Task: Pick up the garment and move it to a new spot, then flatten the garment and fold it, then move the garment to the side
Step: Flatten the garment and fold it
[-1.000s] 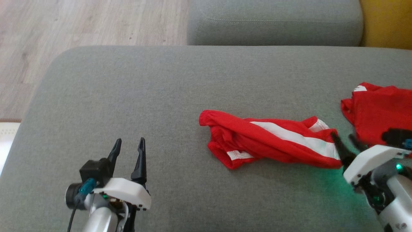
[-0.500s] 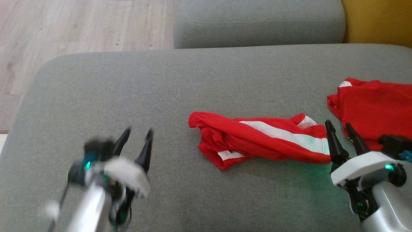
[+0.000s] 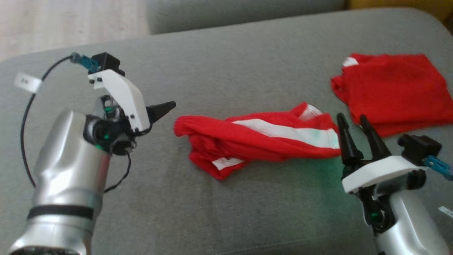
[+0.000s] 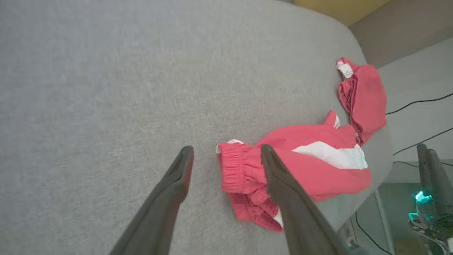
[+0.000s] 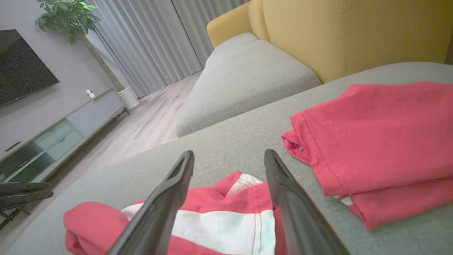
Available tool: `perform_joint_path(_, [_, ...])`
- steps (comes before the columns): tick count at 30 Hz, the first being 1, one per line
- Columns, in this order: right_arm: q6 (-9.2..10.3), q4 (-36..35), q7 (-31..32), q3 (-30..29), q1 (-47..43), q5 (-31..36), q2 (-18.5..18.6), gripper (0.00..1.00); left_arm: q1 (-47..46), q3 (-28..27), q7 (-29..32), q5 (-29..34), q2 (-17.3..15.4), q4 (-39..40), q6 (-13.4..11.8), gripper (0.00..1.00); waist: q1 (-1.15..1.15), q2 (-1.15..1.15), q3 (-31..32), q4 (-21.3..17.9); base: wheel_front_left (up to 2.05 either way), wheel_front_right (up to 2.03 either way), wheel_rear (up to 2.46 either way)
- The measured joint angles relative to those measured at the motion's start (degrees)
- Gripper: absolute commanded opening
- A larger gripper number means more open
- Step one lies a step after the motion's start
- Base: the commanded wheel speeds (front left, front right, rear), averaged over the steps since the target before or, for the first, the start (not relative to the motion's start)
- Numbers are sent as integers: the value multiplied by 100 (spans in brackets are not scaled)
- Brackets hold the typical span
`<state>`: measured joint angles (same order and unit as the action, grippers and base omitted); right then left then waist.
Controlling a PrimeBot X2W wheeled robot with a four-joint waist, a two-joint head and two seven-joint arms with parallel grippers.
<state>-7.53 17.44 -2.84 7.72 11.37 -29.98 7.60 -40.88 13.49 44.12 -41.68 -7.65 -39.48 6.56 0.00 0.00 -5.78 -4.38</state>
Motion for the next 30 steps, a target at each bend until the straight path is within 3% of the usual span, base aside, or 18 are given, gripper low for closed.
perform_joint_path(6, [0,-14,37,140,188,38,-157,100,-597,-112,928,-245,-81,-871,-152,100,0,0,-297,-468,0,0,0])
perform_joint_path(15, [0,97,42,160,254,41,-210,100,-766,69,1984,-405,-265,-1352,-45,100,0,0,-437,-787,0,0,0])
perform_joint_path(16, [0,100,42,151,254,46,-220,100,-767,70,2069,-469,-266,-1346,-42,93,0,0,-427,-781,0,0,0])
perform_joint_path(17, [0,113,42,140,254,63,-225,100,-765,76,2100,-516,-265,-1329,-10,43,0,0,-417,-770,0,0,0])
perform_joint_path(18, [0,123,45,137,253,86,-227,100,-765,77,2097,-545,-265,-1292,5,0,1,0,-404,-756,0,0,0])
perform_joint_path(22, [0,152,92,121,248,185,-250,100,-748,163,2056,-794,-216,-965,55,0,0,0,-274,-640,0,0,0])
perform_joint_path(26, [0,143,93,37,209,235,-247,100,-580,615,2074,-1248,-244,48,57,0,0,0,-117,-472,0,0,0])
perform_joint_path(30, [0,78,158,-67,154,302,-218,100,-143,1088,1994,-1663,-623,1163,58,0,0,0,35,-244,0,0,0])
